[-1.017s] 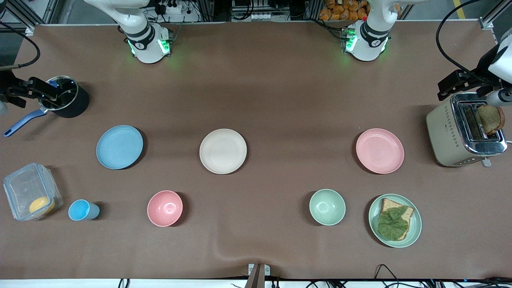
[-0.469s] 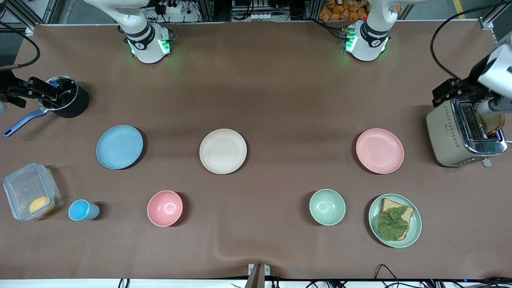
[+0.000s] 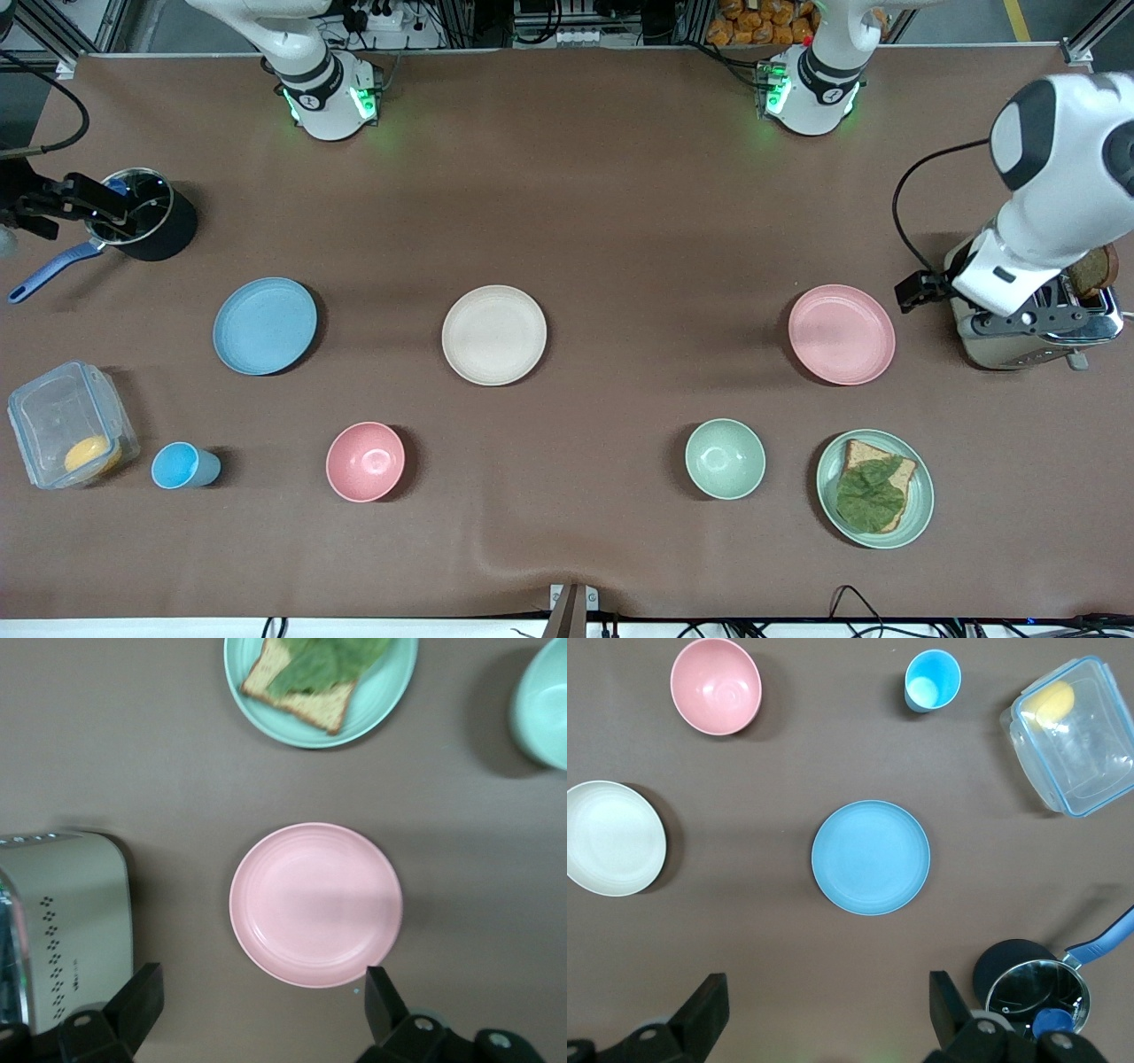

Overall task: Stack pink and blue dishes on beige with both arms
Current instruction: 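Reach the left gripper to the pink plate while the right gripper reaches the blue plate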

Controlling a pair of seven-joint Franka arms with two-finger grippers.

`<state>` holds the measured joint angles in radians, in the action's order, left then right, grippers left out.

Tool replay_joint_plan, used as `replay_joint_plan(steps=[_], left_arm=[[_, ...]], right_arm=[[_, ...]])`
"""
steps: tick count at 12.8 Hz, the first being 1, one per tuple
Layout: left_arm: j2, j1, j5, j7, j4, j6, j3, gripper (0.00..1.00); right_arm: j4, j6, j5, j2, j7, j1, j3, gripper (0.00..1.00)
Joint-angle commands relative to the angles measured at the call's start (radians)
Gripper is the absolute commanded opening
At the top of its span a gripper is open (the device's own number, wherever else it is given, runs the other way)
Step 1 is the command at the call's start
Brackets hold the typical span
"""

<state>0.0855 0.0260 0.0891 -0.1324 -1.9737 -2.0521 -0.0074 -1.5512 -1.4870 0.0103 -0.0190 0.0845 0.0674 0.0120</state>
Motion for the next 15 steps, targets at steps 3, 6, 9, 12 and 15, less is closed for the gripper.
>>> replay_joint_plan(steps=[3,6,9,12,15], left_arm=[[0.146,-0.09,0.02,0.068,-0.089,-0.202,-0.006,1.0],[0.242,-0.115,0.02,0.07,-0.09,-0.256,-0.006,1.0],[0.305,-0.117,0.017,0.07,-0.086,-0.287,-0.008,1.0],[0.341,-0.12,0.017,0.071,-0.086,-0.304,-0.008,1.0],[0.364,-0.136,0.018,0.071,-0.082,-0.307,-0.008,0.94]], right_arm=[[-0.016,-0.013,-0.009,-0.155,0.001,0.02,0.0,1.0],[-0.116,-0.18,-0.01,-0.238,0.003,0.063,-0.001,1.0],[-0.17,-0.314,-0.012,-0.356,0.014,0.111,-0.001,1.0],[-0.17,-0.452,-0.01,-0.501,0.02,0.152,0.0,1.0],[-0.17,-0.48,-0.006,-0.555,0.069,0.18,0.0,1.0]])
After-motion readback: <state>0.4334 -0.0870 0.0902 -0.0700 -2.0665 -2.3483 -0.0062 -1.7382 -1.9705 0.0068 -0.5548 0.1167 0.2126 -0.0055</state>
